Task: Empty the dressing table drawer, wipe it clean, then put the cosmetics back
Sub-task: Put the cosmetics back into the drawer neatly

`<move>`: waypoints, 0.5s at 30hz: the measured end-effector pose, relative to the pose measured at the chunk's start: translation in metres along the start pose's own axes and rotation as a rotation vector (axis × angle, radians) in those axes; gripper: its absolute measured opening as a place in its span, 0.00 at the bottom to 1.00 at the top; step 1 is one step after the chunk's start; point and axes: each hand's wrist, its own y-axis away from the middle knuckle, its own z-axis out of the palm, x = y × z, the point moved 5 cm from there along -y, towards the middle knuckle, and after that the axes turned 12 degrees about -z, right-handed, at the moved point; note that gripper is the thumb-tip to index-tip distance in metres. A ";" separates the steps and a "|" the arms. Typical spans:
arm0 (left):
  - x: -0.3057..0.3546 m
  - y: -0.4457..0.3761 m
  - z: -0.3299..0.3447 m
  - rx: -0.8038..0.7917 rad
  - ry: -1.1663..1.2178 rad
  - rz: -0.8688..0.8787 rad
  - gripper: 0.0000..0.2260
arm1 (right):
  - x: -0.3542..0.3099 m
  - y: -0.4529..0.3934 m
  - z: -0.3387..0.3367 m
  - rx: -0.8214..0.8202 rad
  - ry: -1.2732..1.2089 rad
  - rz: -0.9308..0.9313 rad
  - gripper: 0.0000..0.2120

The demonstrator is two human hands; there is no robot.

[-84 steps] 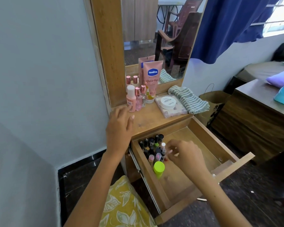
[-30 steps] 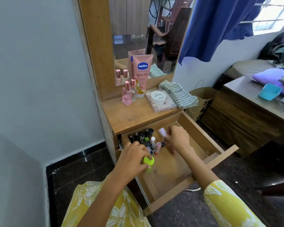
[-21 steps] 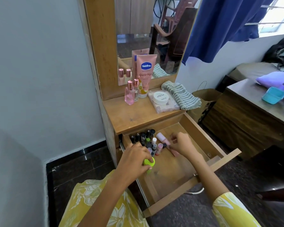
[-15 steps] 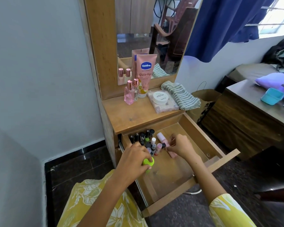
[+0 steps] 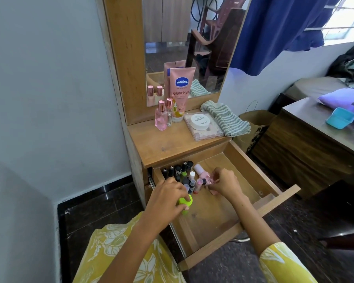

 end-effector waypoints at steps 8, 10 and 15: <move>-0.003 -0.002 -0.006 0.039 0.061 0.000 0.15 | -0.004 -0.005 -0.005 0.013 0.020 0.013 0.13; -0.003 -0.007 -0.018 0.106 0.110 0.001 0.14 | -0.004 -0.003 -0.009 0.032 0.018 0.012 0.15; -0.015 -0.032 -0.062 0.386 0.155 -0.040 0.15 | -0.032 0.014 -0.032 0.230 0.067 -0.071 0.09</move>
